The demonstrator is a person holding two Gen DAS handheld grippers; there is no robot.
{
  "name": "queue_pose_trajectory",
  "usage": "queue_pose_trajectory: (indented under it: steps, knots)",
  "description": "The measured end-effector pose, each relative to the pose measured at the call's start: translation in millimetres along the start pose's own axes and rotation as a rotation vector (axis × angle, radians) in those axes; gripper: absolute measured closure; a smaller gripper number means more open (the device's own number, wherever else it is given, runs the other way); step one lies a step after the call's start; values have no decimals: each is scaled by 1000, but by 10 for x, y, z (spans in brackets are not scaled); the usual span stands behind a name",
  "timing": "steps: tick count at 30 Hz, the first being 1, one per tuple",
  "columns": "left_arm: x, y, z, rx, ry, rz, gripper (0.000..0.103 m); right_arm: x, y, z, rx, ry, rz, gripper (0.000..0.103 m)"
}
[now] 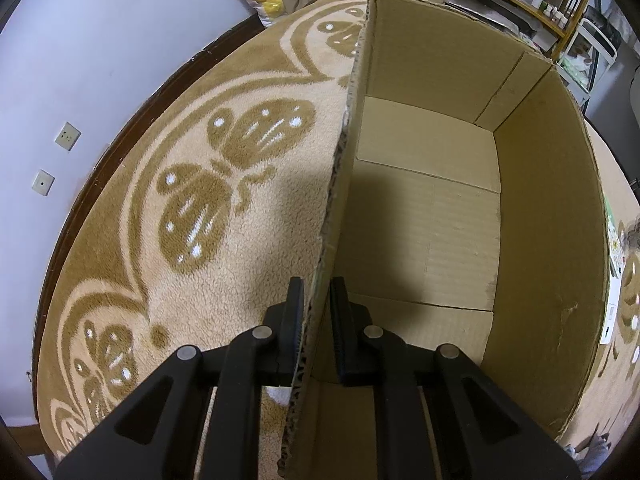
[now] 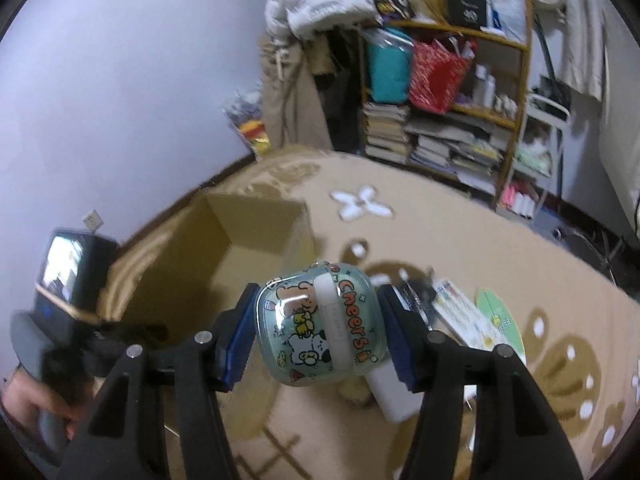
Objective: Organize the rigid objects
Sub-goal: 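Carry the keychain over the box and release it inside with the right tool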
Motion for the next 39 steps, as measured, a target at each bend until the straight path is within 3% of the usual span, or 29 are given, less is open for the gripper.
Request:
queue_pose_trajectory:
  steps: [9,19,33,39]
  knots:
    - [17,12,-17,-6,-11,-2,91,155,284,-259,5,76,24,40]
    - [26,9,-15,-7,-13,-1,91,530,89,-494,-38,117,-65,40]
    - [43,-4,-38,-30,-28,-13,91,667,-78,-596,-67,82,-96,40]
    - [61,7,-45,-30,-22,-13,91,546,-22,-562,-66,70,-50,39]
Point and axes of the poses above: each gripper's, at about its wrist camera, not at the fingertips, and x roughly the way its jaws point, z to its right, y to its top, the point moved 5 cm from there along x, roughly the way its jaws point, and after that the axes turned 8 degrees about -x, right-handed, at the moved point
